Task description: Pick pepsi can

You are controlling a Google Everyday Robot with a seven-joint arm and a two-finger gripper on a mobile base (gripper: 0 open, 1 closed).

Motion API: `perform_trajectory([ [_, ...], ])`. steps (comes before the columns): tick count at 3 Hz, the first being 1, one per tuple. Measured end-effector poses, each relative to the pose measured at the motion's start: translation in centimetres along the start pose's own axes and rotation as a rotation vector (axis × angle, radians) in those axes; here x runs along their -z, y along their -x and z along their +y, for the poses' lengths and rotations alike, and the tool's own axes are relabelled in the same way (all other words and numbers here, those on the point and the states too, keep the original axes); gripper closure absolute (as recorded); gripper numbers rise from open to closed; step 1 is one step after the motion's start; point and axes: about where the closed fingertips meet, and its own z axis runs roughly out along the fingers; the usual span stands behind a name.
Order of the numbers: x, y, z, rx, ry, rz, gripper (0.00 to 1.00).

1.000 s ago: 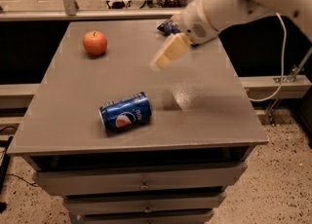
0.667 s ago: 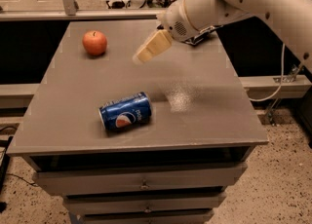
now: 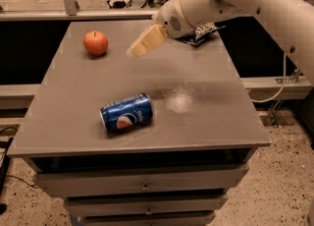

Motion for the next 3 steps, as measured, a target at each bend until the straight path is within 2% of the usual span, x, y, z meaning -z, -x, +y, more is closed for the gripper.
perform_trajectory([
  [1, 0.5, 0.2, 1.6, 0.017, 0.112, 0.017, 0.0],
  [2, 1.0, 0.4, 4.3, 0.055, 0.242, 0.042, 0.0],
  [3, 1.7, 0.4, 7.0, 0.137, 0.325, 0.055, 0.0],
])
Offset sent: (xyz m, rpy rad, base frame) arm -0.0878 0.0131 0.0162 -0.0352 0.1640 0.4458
